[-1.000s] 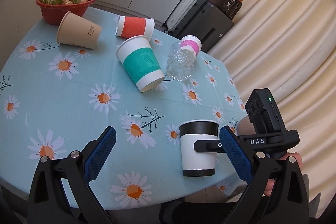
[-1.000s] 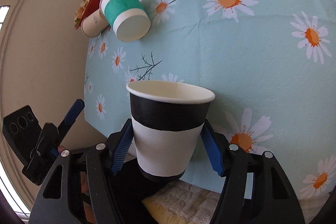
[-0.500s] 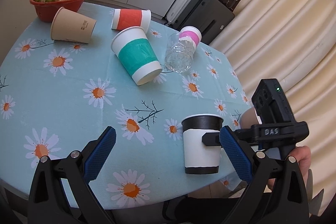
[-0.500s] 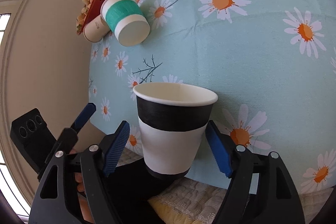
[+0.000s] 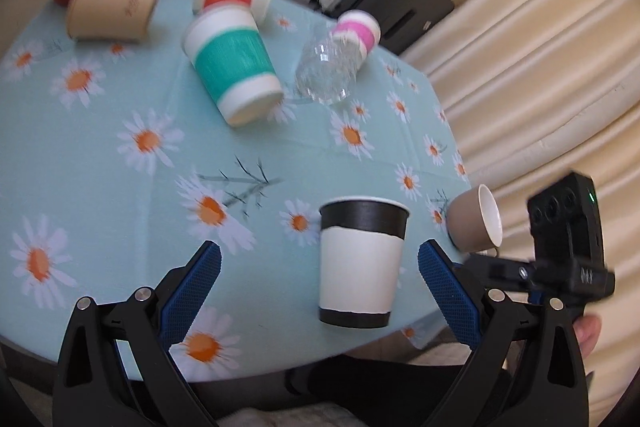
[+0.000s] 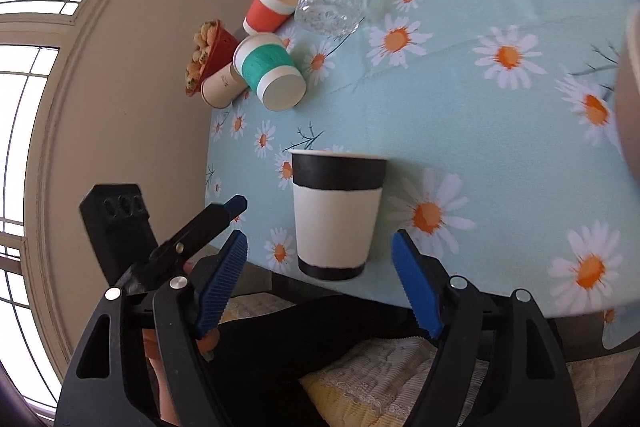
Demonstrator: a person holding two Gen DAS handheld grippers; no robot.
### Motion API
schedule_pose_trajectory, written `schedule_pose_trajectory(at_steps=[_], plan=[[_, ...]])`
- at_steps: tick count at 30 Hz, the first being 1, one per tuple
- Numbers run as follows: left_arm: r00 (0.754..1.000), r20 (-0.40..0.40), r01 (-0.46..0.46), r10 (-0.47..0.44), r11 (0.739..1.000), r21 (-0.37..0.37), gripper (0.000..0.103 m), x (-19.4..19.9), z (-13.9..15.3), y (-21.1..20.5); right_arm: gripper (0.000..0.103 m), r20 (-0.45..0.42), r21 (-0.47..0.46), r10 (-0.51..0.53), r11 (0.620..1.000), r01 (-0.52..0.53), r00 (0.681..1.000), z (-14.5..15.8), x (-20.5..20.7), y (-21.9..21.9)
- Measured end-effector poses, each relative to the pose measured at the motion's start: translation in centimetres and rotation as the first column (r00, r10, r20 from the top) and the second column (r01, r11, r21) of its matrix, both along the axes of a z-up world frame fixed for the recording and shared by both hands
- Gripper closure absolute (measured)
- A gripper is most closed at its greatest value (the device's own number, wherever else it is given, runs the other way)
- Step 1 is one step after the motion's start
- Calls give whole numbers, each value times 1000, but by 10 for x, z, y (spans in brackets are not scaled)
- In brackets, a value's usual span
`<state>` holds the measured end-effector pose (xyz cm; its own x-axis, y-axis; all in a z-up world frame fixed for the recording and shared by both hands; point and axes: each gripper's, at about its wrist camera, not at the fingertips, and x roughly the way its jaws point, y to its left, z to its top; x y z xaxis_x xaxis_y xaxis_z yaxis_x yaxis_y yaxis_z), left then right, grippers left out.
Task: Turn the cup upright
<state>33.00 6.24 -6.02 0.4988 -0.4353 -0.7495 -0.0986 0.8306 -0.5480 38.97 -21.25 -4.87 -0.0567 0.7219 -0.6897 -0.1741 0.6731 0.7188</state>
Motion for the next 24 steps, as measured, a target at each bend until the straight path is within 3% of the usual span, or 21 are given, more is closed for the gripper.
schedule_pose_trajectory(at_steps=[8, 14, 15, 24], plan=[[982, -152, 125, -116, 991, 53, 7, 31, -13, -50, 29, 12, 57, -72, 996, 72, 997, 3, -36, -48], [965, -210, 183, -155, 976, 120, 9, 45, -19, -75, 29, 3, 81, -81, 993, 81, 997, 1, -44, -62], [963, -219, 188, -157, 974, 129, 15, 47, -21, -78, 29, 14, 85, -71, 994, 69, 997, 4, -43, -61], [947, -280, 215, -157, 958, 190, 39, 56, -31, -84, 29, 38, 80, -37, 996, 33, 999, 6, -45, -58]])
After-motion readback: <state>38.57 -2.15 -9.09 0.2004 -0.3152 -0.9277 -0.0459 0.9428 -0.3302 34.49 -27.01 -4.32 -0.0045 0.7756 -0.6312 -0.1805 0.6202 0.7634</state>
